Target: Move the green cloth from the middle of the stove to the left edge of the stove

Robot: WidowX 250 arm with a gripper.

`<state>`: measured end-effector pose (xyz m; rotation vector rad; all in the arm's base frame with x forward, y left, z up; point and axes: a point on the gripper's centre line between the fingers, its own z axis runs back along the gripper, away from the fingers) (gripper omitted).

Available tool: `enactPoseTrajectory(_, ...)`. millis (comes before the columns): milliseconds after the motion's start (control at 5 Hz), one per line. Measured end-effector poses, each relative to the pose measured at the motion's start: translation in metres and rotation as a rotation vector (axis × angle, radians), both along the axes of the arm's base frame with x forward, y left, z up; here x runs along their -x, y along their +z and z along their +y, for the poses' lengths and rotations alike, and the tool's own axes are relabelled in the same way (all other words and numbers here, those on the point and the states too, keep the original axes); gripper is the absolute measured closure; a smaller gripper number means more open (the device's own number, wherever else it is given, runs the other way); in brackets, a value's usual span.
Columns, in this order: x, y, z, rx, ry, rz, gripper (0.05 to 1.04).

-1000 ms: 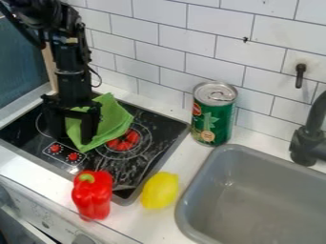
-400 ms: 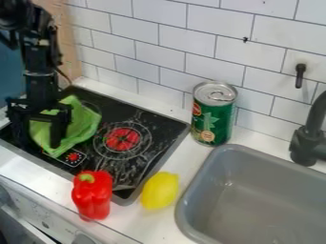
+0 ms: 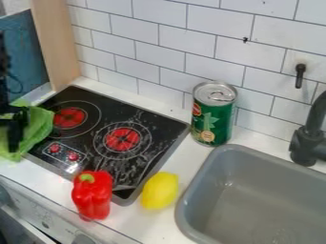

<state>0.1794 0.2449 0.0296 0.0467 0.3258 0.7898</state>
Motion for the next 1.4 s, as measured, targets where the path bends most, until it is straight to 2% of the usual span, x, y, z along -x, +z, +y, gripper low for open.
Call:
enactPoseTrajectory(200, 0.012, -0.005, -0.002, 0.014, 0.032, 0.021, 0.083)
enactPoseTrajectory(400, 0.026, -0.004, -0.005, 0.007, 0.083, 0.009, 0.083)
enactPoseTrajectory(600, 0.019, 0.006, -0.014, 0.001, 0.069, -0.010, 0.083)
enactPoseTrajectory(800, -0.010, 0.035, -0.037, -0.058, -0.030, -0.107, 0.083)
enactPoseTrajectory(1000, -0.026, 0.047, -0.048, -0.068, -0.091, -0.122, 0.083)
enactPoseTrajectory(1200, -0.044, 0.069, -0.067, -0.085, -0.214, -0.125, 0.083)
enactPoseTrajectory(1400, -0.050, 0.080, -0.085, -0.062, -0.362, -0.126, 0.083)
